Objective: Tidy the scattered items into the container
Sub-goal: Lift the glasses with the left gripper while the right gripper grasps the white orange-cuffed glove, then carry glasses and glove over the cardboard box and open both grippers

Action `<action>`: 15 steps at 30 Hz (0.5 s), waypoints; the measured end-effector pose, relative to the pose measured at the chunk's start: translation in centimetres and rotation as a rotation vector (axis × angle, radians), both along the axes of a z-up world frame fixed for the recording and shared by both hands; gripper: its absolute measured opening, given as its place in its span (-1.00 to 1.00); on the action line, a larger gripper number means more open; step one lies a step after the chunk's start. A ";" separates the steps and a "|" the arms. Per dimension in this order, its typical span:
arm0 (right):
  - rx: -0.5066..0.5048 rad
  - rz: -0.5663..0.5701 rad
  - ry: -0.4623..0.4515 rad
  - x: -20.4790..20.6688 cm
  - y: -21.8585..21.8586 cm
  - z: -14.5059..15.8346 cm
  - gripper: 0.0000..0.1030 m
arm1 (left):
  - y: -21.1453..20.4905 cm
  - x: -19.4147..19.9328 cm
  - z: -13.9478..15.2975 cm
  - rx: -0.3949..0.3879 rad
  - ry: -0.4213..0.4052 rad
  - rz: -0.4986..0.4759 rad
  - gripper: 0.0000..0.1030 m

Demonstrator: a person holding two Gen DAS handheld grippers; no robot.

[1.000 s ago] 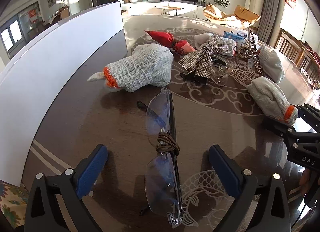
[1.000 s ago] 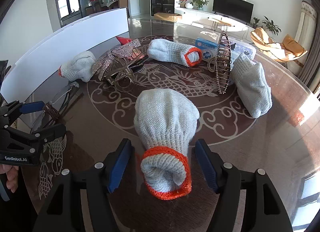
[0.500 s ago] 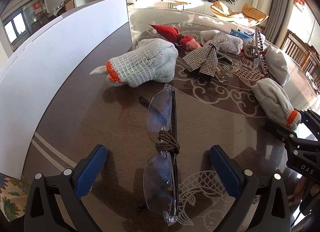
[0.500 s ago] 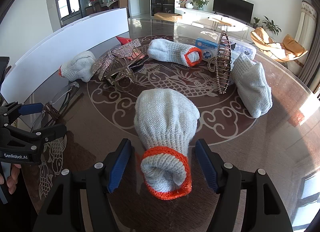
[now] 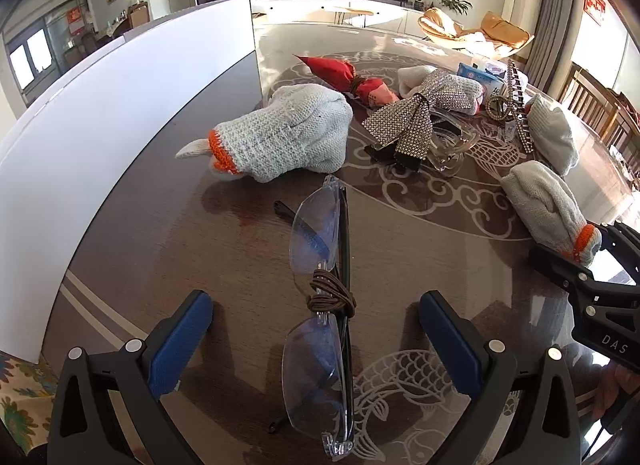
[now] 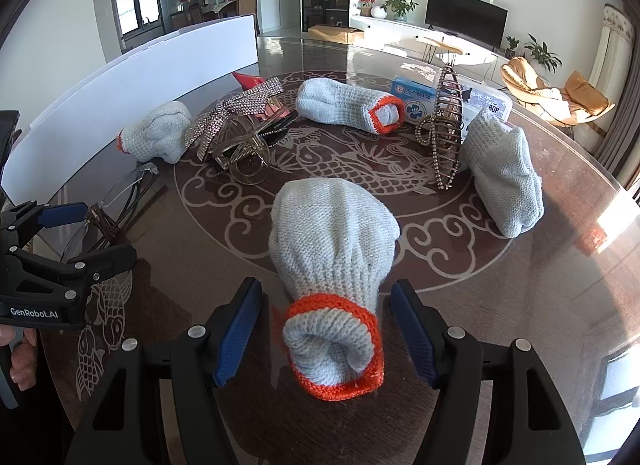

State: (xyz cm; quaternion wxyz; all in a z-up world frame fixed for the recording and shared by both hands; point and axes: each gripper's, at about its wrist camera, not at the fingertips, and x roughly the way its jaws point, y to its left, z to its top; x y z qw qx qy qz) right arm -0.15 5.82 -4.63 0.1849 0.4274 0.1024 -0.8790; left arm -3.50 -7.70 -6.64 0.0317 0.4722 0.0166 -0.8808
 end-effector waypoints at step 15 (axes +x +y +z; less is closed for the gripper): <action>-0.150 0.061 -0.040 8.6 -1.9 1.6 -0.50 | -1.8 6.5 3.5 0.330 0.024 -0.064 -0.62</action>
